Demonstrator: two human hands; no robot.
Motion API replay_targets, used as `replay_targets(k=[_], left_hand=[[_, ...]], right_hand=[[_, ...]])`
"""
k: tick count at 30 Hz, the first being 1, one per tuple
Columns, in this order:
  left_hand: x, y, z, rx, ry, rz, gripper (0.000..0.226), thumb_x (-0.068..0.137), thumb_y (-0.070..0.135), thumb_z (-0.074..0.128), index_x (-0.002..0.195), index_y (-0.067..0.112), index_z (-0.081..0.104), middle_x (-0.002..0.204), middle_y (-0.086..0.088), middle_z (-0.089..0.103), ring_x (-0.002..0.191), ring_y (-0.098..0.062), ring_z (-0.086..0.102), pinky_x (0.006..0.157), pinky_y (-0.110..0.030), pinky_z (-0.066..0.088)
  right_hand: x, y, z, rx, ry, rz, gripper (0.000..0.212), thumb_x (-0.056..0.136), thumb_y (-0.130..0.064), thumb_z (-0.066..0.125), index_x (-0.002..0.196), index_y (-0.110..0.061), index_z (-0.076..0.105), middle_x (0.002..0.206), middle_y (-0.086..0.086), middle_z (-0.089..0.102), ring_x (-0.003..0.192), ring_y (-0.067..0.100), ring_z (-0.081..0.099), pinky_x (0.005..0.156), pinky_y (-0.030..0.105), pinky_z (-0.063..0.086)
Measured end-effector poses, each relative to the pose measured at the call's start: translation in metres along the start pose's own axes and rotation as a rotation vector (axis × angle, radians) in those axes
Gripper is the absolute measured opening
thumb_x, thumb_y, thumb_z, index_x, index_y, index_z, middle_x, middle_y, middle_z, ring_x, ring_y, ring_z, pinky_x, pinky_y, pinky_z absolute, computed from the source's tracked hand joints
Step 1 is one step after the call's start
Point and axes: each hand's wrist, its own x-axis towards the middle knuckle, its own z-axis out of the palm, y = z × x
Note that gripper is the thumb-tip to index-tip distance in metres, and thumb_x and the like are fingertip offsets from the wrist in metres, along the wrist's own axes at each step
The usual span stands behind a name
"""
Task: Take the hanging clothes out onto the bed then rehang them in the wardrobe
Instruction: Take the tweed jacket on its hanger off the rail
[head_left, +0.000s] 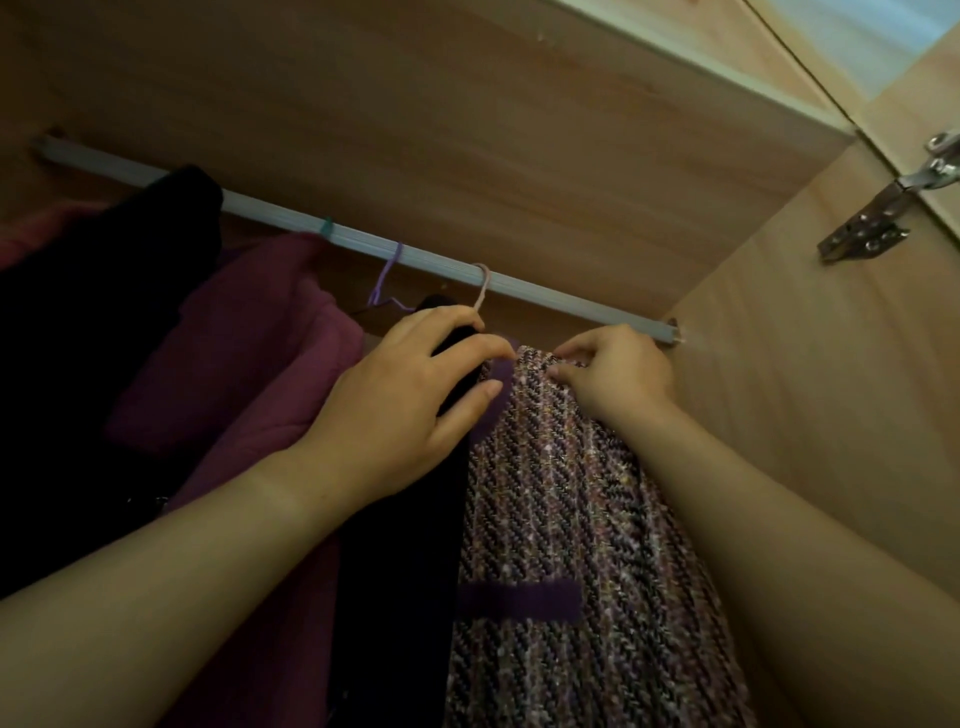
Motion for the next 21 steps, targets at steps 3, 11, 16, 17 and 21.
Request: replay_targets(k=[3, 11, 16, 17, 21], left_hand=[[-0.002, -0.002, -0.004, -0.006, 0.004, -0.006, 0.038, 0.091, 0.046, 0.036, 0.119, 0.03, 0.056, 0.127, 0.005, 0.048, 0.119, -0.014, 0.044, 0.08, -0.033, 0.05], [-0.007, -0.006, -0.007, 0.027, 0.018, 0.02, 0.035, 0.091, 0.046, 0.037, 0.117, 0.032, 0.057, 0.126, 0.007, 0.048, 0.119, -0.011, 0.043, 0.076, -0.03, 0.052], [-0.007, -0.01, -0.008, 0.039, 0.028, 0.029, 0.033, 0.091, 0.045, 0.038, 0.116, 0.033, 0.056, 0.125, 0.008, 0.049, 0.118, -0.009, 0.044, 0.076, -0.028, 0.052], [-0.007, -0.01, -0.007, 0.04, 0.028, 0.027, 0.034, 0.091, 0.046, 0.038, 0.117, 0.033, 0.056, 0.125, 0.007, 0.049, 0.118, -0.01, 0.044, 0.076, -0.029, 0.052], [-0.006, -0.008, -0.004, 0.033, 0.03, 0.021, 0.034, 0.091, 0.046, 0.037, 0.115, 0.033, 0.056, 0.126, 0.005, 0.049, 0.119, -0.011, 0.042, 0.072, -0.031, 0.053]], right_hand=[[-0.001, 0.007, 0.005, 0.014, 0.024, 0.025, 0.015, 0.081, -0.042, 0.069, 0.094, -0.033, 0.071, 0.089, -0.009, 0.071, 0.078, 0.011, 0.06, 0.07, 0.027, 0.05], [0.027, 0.006, -0.011, -0.146, 0.099, 0.009, 0.015, 0.089, -0.032, 0.062, 0.102, -0.033, 0.069, 0.105, -0.001, 0.068, 0.097, 0.022, 0.061, 0.067, 0.027, 0.043], [0.037, 0.009, -0.022, -0.159, 0.176, -0.034, 0.016, 0.087, -0.03, 0.062, 0.1, -0.034, 0.07, 0.101, -0.005, 0.07, 0.096, 0.022, 0.062, 0.067, 0.027, 0.044], [0.034, 0.014, -0.021, -0.154, 0.18, -0.032, 0.016, 0.087, -0.03, 0.061, 0.1, -0.034, 0.07, 0.1, -0.006, 0.07, 0.095, 0.021, 0.062, 0.067, 0.027, 0.044], [0.013, 0.043, -0.021, -0.075, 0.204, -0.004, 0.014, 0.086, -0.033, 0.062, 0.097, -0.031, 0.071, 0.095, -0.004, 0.07, 0.087, 0.02, 0.062, 0.071, 0.03, 0.05]])
